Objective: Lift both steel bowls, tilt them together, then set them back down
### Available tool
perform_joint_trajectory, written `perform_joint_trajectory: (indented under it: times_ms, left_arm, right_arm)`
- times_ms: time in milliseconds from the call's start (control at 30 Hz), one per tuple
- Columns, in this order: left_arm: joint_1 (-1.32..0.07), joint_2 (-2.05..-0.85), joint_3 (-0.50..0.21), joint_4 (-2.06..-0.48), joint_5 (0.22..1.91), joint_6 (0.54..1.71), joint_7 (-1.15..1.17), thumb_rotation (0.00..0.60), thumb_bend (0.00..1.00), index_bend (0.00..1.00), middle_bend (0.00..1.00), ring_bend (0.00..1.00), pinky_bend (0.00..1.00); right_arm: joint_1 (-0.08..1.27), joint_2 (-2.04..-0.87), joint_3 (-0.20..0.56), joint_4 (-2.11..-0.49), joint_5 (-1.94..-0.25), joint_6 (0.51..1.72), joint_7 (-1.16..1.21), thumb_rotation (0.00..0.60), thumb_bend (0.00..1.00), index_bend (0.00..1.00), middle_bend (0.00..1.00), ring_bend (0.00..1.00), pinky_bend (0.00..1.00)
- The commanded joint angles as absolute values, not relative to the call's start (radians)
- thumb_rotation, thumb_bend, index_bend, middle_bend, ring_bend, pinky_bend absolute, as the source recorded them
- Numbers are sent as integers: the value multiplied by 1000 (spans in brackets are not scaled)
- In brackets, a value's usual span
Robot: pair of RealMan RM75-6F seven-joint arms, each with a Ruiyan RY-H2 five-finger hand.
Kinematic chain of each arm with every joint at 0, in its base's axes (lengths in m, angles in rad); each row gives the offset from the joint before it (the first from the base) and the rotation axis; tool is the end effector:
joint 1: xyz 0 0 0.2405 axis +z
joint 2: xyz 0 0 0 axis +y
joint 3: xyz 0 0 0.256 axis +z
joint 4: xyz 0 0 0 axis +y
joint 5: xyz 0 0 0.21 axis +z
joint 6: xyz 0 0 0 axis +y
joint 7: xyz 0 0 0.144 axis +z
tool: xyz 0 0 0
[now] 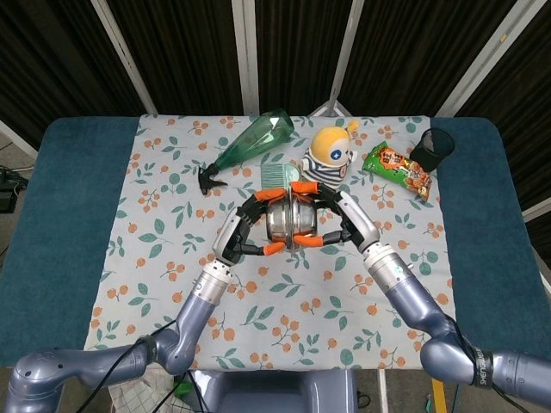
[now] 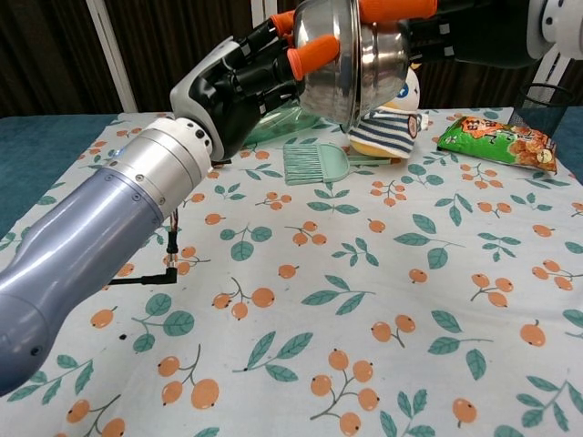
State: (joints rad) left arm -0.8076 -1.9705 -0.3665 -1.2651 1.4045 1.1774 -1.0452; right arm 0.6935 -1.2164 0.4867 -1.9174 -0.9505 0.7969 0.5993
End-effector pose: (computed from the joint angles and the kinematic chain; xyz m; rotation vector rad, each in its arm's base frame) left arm -0.0257 0.3317 -0.0669 0.9738 1.9865 2.0411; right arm -0.0716 -0.3459 0.0900 1.2784 -2.0644 1.6508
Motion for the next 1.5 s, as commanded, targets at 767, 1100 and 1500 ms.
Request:
perform_joint_trajectory:
  times_ms: [767, 1100, 1500]
  left_arm:
    - [-745, -1600, -291, -1504, 1388, 1106, -465, 600, 69, 448, 299, 174, 357]
    - [-736, -1459, -310, -1722, 916, 1045, 57, 600, 69, 465, 320, 178, 341]
    - [-811, -1521, -314, -1628, 627, 960, 192, 600, 69, 456, 332, 190, 341]
  right_arm:
    - [644, -1119, 365, -1712, -1142, 858, 358, 600, 47, 441, 327, 470, 517]
    - [665, -1216, 229, -1560, -1284, 912, 71, 600, 47, 442, 327, 470, 517]
    - [700, -1358, 171, -1416, -1279, 910, -113, 600, 49, 464, 327, 470, 517]
